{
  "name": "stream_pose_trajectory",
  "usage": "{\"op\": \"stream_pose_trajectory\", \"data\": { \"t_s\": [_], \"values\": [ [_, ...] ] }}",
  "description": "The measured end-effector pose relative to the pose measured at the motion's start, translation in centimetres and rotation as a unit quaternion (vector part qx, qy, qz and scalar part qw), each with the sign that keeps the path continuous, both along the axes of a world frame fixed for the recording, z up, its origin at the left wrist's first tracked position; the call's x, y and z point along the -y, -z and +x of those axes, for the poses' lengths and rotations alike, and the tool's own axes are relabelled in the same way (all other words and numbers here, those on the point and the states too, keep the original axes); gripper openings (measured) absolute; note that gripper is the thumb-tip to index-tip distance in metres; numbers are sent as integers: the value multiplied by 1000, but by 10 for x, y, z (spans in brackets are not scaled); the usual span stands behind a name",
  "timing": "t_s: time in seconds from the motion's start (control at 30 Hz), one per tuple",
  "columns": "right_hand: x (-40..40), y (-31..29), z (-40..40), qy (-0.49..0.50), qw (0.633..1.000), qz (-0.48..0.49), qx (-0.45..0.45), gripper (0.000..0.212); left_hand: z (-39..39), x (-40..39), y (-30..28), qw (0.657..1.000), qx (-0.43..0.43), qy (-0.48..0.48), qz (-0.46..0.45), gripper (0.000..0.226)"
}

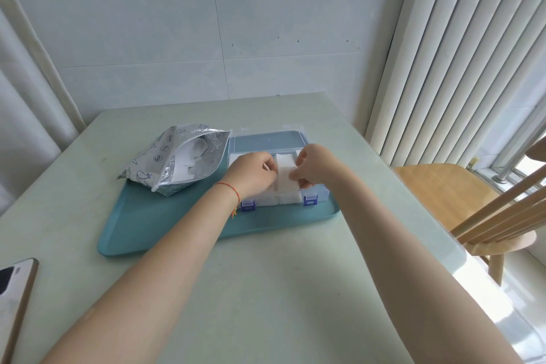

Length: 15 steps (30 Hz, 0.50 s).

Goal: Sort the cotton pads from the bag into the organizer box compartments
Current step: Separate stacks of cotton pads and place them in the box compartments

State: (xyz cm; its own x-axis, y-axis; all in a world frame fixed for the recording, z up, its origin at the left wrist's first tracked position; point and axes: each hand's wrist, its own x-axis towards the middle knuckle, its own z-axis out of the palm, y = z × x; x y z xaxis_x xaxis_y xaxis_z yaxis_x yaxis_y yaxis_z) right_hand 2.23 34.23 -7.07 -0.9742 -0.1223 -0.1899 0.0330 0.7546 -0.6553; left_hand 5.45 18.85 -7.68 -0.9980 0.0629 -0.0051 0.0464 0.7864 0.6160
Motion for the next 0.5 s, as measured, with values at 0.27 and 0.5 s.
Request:
{"op": "stream_pose_trajectory", "data": {
  "t_s": [0.27,0.5],
  "values": [
    [9,4,3,-68,978,167,-103,10,-4,-4,7,994,-15,53,-90,25],
    [-2,-7,3,-131,960,234,-77,26,-14,-8,2,987,3,54,-149,24]
  ]
}}
